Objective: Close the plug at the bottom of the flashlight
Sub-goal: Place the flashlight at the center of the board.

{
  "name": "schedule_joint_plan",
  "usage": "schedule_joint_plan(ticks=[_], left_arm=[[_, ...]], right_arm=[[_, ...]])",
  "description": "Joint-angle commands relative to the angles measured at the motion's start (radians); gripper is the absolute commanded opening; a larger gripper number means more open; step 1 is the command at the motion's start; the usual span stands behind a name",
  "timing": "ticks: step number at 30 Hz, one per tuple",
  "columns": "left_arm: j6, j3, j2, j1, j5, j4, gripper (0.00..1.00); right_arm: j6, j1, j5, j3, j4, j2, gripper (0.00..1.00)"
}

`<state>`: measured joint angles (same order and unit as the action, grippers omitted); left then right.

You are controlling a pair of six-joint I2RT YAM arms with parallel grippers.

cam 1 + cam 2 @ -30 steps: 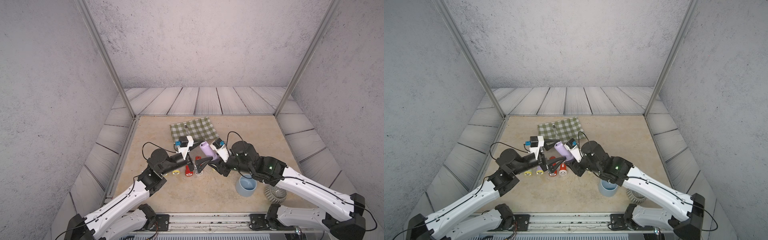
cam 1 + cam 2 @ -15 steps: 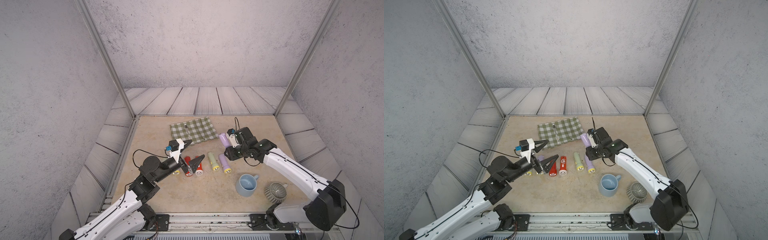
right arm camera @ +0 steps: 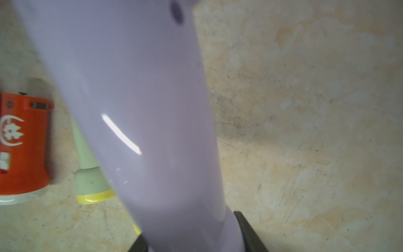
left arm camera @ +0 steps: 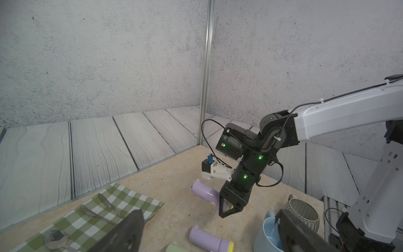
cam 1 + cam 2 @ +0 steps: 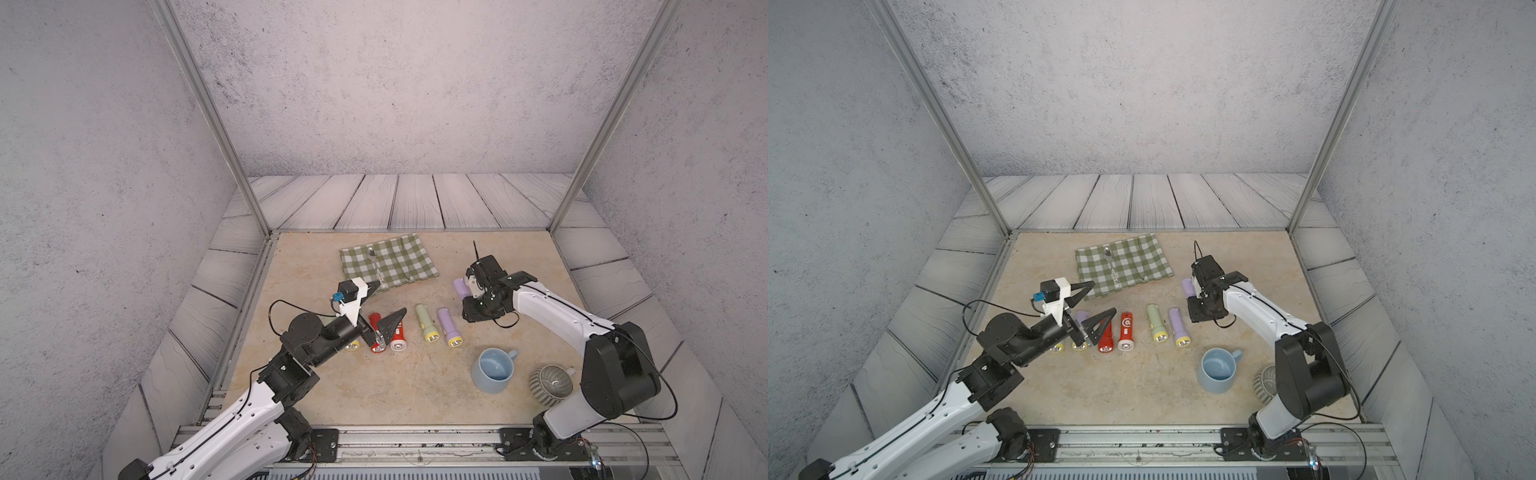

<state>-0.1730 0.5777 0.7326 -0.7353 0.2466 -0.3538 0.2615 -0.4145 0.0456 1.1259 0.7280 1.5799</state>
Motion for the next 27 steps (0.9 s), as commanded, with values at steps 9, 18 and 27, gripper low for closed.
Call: schedule_joint_plan(ticks=[9, 18, 27], left_arm=[[-0.005, -0.015, 0.004, 0.004, -0.008, -0.017, 0.98], [-0.007, -0.015, 0.007, 0.004, -0.007, -0.017, 0.98], [-0.009, -0.021, 0.005, 0.004, -0.009, -0.020, 0.98]], right_arm=[[0.004, 0.001, -0.034, -0.079, -0.031, 0.108, 0.04], [0.007, 0.016, -0.046, -0.078, -0.005, 0.127, 0.14], [0.021, 0.035, -0.006, -0.086, -0.005, 0.150, 0.39]])
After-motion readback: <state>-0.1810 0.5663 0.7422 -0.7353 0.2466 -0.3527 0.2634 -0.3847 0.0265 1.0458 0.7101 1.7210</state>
